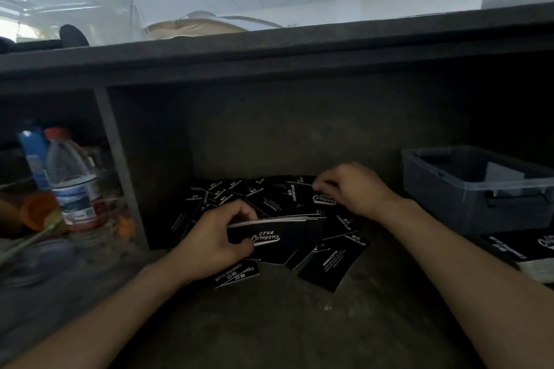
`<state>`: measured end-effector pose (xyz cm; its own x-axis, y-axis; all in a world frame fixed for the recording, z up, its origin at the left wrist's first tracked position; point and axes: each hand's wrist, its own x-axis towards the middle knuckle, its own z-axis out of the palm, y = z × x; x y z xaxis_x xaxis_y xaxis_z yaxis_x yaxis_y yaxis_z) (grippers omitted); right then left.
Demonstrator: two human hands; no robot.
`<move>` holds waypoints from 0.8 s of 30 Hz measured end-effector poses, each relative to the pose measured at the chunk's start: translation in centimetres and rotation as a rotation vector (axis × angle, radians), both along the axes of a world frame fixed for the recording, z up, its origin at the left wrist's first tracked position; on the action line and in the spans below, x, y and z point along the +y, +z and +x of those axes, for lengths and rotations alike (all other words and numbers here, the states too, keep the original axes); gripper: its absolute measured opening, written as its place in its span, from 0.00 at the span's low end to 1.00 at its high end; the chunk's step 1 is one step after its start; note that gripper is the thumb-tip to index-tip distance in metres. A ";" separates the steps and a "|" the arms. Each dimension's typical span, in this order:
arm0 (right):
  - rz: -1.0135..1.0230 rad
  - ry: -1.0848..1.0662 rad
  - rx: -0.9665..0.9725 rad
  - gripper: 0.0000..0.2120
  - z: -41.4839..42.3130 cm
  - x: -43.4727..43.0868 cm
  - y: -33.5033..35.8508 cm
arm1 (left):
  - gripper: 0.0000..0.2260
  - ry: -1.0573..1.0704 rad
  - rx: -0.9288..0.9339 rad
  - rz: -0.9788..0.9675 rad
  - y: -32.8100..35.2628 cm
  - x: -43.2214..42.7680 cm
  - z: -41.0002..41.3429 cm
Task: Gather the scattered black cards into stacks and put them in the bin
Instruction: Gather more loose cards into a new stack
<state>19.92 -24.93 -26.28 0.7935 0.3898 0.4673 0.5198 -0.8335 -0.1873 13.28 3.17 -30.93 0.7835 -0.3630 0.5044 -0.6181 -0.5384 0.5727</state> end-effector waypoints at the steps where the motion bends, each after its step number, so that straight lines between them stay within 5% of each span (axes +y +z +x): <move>1: 0.139 0.079 0.029 0.08 -0.4 0.1 0.7 | 0.12 0.020 -0.016 -0.013 0.0 0.1 0.0; 4: 0.343 0.368 0.414 0.05 -1.7 1.0 1.6 | 0.20 0.082 -0.043 -0.038 -0.2 0.3 0.3; 6: 0.304 0.415 0.693 0.07 -2.1 2.2 0.8 | 0.26 0.056 0.028 -0.081 -0.3 0.2 0.4; 8: 0.414 0.391 0.774 0.10 -1.6 3.1 -0.2 | 0.23 -0.008 0.064 -0.069 -0.4 0.2 0.5; 12: 0.502 0.350 0.648 0.13 -0.2 4.1 -1.4 | 0.08 -0.071 0.047 0.007 0.3 0.8 0.4; 16: 0.282 0.342 0.565 0.11 0.3 4.7 -1.9 | 0.08 -0.105 0.009 0.119 0.6 1.4 0.1; 21: -0.103 -0.001 0.185 0.18 0.3 2.8 -1.6 | 0.05 -0.083 -0.033 0.118 0.4 1.1 0.1; 24: -0.129 -0.081 0.093 0.13 0.2 2.5 -2.1 | 0.05 -0.060 -0.054 0.106 0.2 0.9 0.2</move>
